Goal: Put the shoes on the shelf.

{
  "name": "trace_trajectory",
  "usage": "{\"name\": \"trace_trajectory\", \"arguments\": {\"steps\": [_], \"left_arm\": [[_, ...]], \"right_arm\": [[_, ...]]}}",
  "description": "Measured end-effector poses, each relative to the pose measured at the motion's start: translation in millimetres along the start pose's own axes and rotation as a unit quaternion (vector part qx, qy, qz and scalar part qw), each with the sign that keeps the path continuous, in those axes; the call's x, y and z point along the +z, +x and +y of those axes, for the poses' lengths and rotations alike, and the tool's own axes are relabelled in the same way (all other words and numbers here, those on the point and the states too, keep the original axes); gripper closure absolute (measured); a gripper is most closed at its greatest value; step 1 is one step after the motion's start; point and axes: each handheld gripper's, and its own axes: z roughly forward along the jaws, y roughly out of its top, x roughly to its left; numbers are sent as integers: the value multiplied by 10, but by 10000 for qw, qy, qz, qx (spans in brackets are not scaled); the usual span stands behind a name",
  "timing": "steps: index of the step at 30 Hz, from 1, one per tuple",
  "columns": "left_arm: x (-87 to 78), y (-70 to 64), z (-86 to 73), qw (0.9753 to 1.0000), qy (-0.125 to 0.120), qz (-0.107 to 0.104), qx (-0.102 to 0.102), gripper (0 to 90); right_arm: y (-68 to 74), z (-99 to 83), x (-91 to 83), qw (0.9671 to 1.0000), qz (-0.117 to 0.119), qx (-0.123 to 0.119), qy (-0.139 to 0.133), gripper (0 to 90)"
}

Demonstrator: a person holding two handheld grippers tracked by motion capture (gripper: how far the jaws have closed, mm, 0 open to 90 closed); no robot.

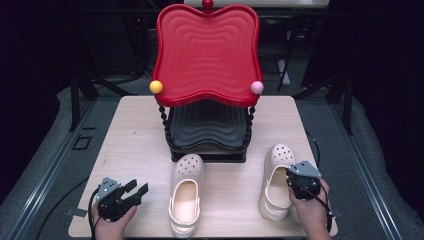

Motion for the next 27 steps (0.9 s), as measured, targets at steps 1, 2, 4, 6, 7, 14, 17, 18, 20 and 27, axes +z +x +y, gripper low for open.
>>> {"name": "trace_trajectory", "arguments": {"steps": [1,2,4,6,7,14,17,18,20,27], "left_arm": [[0,0,0,10000,-3,-1,-1,500],[-1,0,0,10000,-3,0,-5,500],[0,0,-1,10000,3,4,-2,500],[1,-3,-2,10000,2,-1,-4,500],[2,-6,-2,10000,4,-6,3,500],[4,-29,-6,10000,33,-18,44,500],[5,-33,-9,10000,48,-24,46,500],[11,-36,-12,10000,16,-15,40,500],[12,-40,-13,10000,13,-17,42,500],[14,-60,-14,9999,57,-52,87,499]], "right_arm": [[-3,0,-18,10000,39,-10,40,784],[2,-3,-30,10000,54,-2,51,787],[15,-14,-60,10000,39,-76,7,791],[35,-29,-100,9999,49,-98,-34,792],[44,-33,-137,9999,102,-108,24,792],[212,-47,-358,9997,166,-141,-137,792],[314,-38,-464,9992,262,-207,-215,792],[355,-28,-508,9990,322,-227,-204,792],[430,-9,-562,9985,402,-272,-235,792],[682,93,-642,9960,695,-428,-372,791]]}}
